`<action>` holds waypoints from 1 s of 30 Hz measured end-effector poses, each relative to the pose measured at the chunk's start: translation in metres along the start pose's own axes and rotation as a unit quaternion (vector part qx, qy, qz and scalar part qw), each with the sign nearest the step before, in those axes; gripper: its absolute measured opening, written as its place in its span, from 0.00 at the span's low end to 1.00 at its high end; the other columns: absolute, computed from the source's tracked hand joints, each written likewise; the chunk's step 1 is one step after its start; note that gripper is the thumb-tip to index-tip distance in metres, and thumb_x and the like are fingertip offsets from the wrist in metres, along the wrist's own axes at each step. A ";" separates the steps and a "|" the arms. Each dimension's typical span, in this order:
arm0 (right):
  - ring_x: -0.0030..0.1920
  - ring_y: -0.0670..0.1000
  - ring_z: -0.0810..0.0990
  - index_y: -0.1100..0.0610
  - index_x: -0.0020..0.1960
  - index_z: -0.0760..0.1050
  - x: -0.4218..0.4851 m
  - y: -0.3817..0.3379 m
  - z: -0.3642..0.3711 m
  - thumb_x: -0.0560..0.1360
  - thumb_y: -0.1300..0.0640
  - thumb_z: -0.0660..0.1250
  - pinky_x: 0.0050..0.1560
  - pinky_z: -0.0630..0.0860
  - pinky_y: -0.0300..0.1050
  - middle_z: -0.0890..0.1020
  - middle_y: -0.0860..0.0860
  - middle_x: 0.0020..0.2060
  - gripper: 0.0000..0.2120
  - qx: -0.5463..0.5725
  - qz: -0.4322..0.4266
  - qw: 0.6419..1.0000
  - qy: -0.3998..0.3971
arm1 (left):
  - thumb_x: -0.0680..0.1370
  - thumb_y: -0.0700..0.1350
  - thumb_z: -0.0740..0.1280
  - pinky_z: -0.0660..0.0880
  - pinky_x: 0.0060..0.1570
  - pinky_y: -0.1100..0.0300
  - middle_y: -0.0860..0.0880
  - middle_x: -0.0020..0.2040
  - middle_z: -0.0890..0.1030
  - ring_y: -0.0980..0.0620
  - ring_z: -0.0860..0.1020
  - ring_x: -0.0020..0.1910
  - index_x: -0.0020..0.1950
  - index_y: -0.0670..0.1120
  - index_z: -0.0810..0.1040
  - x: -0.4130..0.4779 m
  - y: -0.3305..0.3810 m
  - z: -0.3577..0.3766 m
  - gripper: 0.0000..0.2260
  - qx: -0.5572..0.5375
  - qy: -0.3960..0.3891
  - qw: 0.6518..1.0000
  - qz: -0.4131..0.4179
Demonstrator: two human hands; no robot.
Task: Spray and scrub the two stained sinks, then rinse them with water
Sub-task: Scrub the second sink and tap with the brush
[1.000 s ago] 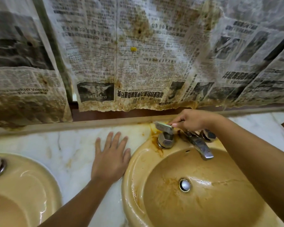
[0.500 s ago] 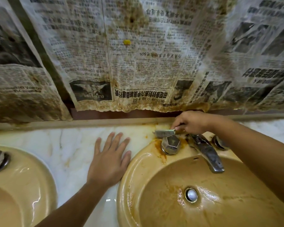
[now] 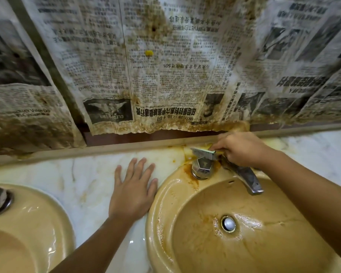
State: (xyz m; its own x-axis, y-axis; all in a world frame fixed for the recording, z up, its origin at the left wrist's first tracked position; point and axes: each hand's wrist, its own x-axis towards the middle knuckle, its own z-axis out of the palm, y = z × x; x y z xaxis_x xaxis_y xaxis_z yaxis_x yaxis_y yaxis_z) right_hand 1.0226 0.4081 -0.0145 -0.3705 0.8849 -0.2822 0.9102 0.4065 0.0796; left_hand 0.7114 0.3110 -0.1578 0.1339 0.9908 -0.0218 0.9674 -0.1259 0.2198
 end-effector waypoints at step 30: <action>0.39 0.45 0.79 0.48 0.52 0.80 -0.181 -0.087 0.051 0.80 0.52 0.69 0.35 0.70 0.40 0.84 0.45 0.42 0.02 0.470 0.242 0.798 0.289 | 0.83 0.57 0.64 0.76 0.47 0.52 0.52 0.36 0.81 0.53 0.77 0.33 0.51 0.47 0.84 -0.032 0.187 -0.140 0.16 -0.447 -0.309 0.824 -0.160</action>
State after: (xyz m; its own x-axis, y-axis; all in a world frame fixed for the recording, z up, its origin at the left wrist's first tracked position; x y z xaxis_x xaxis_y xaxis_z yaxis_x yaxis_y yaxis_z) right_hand 1.0204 0.2009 -0.0186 0.2911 0.9538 0.0745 0.6087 -0.1246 -0.7835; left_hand 0.8579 0.2627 0.0202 0.2542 0.7163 -0.6499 0.4663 0.4979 0.7312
